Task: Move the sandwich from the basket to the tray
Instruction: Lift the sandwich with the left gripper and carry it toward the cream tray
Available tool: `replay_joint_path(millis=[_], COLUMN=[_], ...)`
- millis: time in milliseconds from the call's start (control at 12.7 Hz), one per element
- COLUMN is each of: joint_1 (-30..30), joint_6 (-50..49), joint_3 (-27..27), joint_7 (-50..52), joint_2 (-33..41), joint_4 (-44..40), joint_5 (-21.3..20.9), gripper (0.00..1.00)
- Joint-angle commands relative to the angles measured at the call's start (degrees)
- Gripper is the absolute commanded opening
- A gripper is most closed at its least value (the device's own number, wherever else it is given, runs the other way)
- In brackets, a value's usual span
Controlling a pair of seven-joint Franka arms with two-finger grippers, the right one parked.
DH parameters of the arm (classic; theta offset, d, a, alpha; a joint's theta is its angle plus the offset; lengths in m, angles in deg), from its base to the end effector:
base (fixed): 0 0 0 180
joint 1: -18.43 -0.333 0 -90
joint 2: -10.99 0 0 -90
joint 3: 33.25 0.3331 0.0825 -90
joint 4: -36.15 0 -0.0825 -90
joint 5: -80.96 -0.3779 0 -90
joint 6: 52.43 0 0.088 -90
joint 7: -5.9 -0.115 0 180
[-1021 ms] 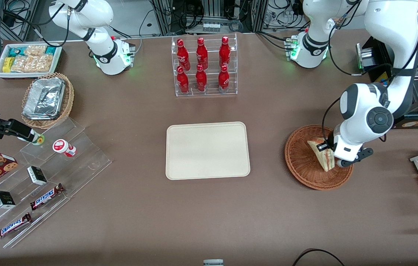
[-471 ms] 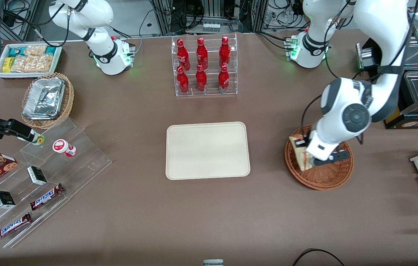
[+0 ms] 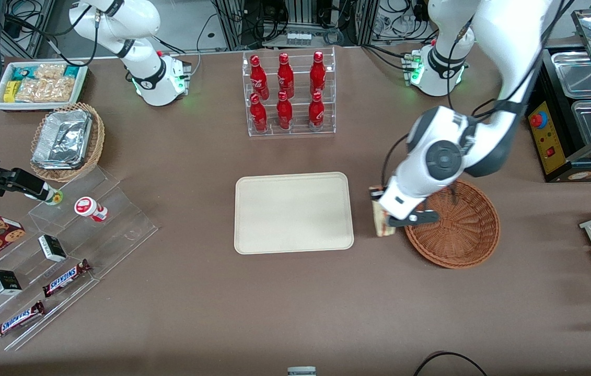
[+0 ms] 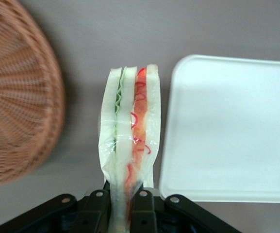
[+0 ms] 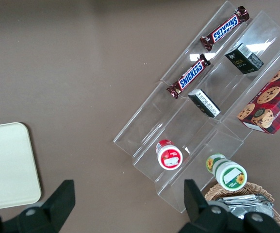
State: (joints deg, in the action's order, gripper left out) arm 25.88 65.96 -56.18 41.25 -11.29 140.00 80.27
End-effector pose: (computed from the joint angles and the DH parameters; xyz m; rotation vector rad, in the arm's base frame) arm 0.5515 -0.3006 0.3453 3.0673 0.1529 -0.2515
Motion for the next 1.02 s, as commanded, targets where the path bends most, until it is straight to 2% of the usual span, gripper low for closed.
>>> replay_joint_path(millis=[0, 157, 471, 550, 629, 943], joint_1=[5.7, 10.1, 17.0, 18.4, 19.3, 21.4], joint_6=[-1.1, -1.1, -1.1, -1.0, -0.9, 0.6], joint_3=[0.1, 0.1, 0.5, 0.5, 0.4, 0.4], joint_7=[8.0, 15.0, 21.0, 23.2, 25.2, 26.2], joint_2=[-6.8, -11.4, -18.2, -19.8, -21.5, -24.7], joint_4=[-7.8, -12.8, -21.0, -23.0, -24.7, -28.2], joint_5=[-4.6, -7.7, -8.7, -10.4, -12.0, -12.4], gripper=[0.0, 0.0, 0.0, 0.0, 0.0, 0.0])
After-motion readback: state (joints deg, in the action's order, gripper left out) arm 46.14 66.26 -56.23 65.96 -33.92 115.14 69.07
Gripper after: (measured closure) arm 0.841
